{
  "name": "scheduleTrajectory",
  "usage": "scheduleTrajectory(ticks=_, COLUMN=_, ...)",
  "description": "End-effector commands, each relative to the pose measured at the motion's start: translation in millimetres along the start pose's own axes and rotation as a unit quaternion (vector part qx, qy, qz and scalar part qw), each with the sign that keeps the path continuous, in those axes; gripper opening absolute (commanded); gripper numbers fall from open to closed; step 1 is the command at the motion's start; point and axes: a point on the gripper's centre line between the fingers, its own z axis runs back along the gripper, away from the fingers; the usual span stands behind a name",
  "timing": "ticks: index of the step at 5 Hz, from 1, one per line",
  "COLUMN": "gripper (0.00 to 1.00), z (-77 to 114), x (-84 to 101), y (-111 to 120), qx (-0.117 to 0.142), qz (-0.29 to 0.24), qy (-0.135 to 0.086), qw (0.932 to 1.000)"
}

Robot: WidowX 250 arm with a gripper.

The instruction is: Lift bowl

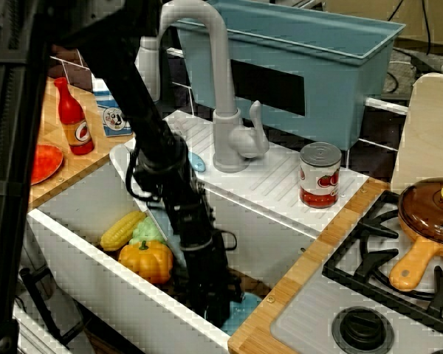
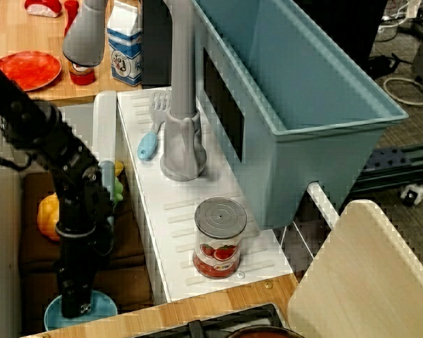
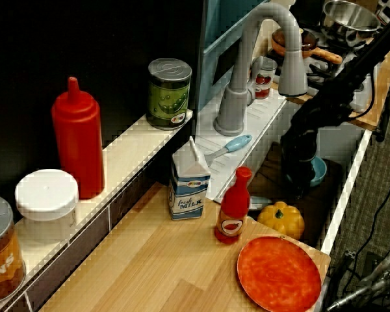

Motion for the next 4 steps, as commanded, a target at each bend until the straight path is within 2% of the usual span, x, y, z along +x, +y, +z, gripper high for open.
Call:
scheduleTrajectory(ticks=1, gripper=0.00, z=46.6, x=-6.4, y=-10.7, qx=-0.024, qz=-0.008, qy=-0.043, qw=0.9987)
scheduleTrajectory(ticks=3, gripper=0.00, z=81.0, x=-18.1, y=-29.6, qx=-0.055, qz=-0.022, qy=-0.041, qw=0.9974)
scheduleTrajectory(ticks=4, gripper=0.00, z=102.7, x=-22.9, y=-42.2, qx=-0.080, qz=-0.025, qy=-0.040, qw=0.9957)
